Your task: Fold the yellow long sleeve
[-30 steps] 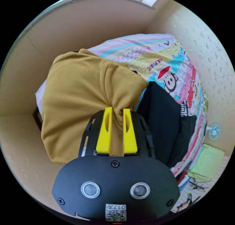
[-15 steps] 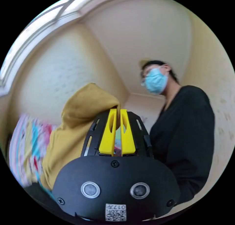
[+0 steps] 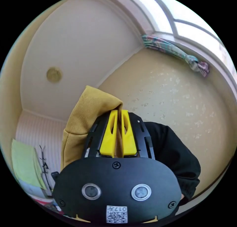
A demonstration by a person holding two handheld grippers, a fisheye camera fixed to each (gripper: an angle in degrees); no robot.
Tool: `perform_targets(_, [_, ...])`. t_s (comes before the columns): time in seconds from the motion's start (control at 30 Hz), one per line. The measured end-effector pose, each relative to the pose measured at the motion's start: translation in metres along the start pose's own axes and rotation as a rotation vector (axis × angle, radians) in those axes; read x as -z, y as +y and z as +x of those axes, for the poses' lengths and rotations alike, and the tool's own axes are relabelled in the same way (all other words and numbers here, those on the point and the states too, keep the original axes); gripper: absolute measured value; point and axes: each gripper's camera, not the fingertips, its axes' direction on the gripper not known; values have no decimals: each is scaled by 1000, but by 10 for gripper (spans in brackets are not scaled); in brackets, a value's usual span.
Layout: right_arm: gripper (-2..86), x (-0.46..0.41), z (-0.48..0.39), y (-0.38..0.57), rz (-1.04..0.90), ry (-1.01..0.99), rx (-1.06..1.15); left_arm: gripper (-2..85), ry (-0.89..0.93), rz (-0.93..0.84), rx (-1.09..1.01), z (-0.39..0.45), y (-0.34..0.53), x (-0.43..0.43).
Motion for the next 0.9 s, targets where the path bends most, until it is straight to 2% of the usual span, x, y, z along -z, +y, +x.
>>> perform_targets(0.03, [126,1,0,1,20,-32,-7,10,9,-4,77,-26,23,-15])
perform_targets(0.1, [163,1,2,9,75,-253,-58,11,-12,-16,171,-55,56,-32])
perform_targets(0.17, [153,-5,1,17,22,-422,-66,13,-66,-64,267,-79,87,-44])
perform_targets(0.2, [96,-6,-1,22,-18,-510,-56,13,-85,-84,292,-83,93,-47])
perform_targets(0.27, [56,2,-5,24,-41,-520,-65,18,-191,-204,362,-85,110,-59])
perform_targets(0.3, [49,16,-14,22,-3,-402,-26,20,-228,-239,374,-83,114,-62])
perform_targets(0.4, [42,44,-30,1,35,-136,20,36,-538,-423,467,-57,128,-71])
perform_targets(0.47, [40,56,-34,-17,57,-125,54,57,-882,-510,610,-25,150,-67])
perform_targets(0.5, [40,63,-35,-28,88,-126,74,64,-985,-535,633,-15,157,-65])
perform_targets(0.57, [40,69,-37,-45,93,-127,98,98,-1442,-620,681,20,187,-61])
perform_targets(0.63, [40,67,-45,-60,32,-90,169,123,-1658,-572,704,32,203,-56])
perform_targets(0.73, [41,49,-59,-76,-98,13,235,136,-1601,-559,650,11,228,-67])
perform_targets(0.8, [41,38,-56,-86,-150,-14,240,135,-1573,-624,596,-20,245,-81])
perform_targets(0.9, [41,38,-59,-98,-178,-41,270,138,-1621,-815,525,-78,270,-106])
